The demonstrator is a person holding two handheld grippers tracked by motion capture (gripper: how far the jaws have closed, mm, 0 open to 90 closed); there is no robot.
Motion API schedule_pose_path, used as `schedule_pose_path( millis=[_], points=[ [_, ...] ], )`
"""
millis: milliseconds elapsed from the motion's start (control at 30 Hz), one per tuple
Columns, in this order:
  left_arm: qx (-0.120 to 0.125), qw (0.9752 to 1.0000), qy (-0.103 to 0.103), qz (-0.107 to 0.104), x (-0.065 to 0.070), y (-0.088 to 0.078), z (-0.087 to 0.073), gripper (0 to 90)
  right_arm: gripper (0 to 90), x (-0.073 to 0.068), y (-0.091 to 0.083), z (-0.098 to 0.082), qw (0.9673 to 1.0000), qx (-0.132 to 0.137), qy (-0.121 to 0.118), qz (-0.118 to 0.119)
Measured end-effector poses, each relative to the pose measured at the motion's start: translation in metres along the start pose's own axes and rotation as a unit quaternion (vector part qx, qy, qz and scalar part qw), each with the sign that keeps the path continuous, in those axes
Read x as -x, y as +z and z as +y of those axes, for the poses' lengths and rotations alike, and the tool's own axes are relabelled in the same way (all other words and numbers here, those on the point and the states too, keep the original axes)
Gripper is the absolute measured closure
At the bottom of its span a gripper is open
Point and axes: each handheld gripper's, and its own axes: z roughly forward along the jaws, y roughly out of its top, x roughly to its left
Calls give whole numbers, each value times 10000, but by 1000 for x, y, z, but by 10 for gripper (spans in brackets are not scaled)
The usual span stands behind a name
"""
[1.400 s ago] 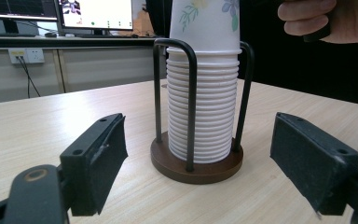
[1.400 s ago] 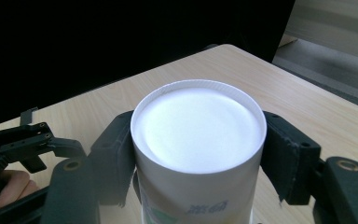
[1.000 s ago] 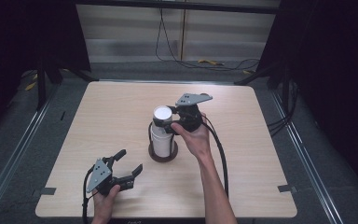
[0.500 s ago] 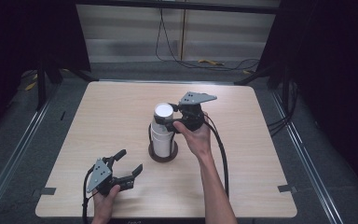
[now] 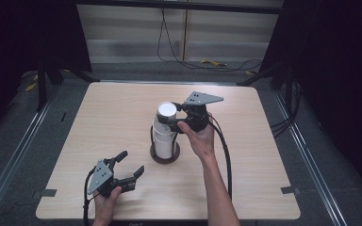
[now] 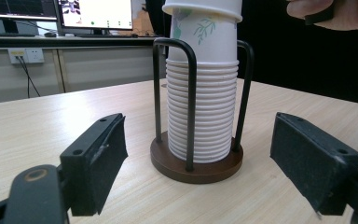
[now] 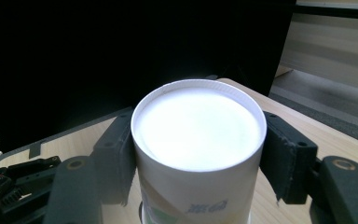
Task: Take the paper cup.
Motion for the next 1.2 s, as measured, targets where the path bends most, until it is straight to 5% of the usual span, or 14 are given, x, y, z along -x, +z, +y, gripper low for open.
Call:
schedule_pose_path(
  millis=[1200],
  points=[
    [-44,10000,9,31,-1,1,0,181,354,-2,-40,4,9962,850,167,52]
  ],
)
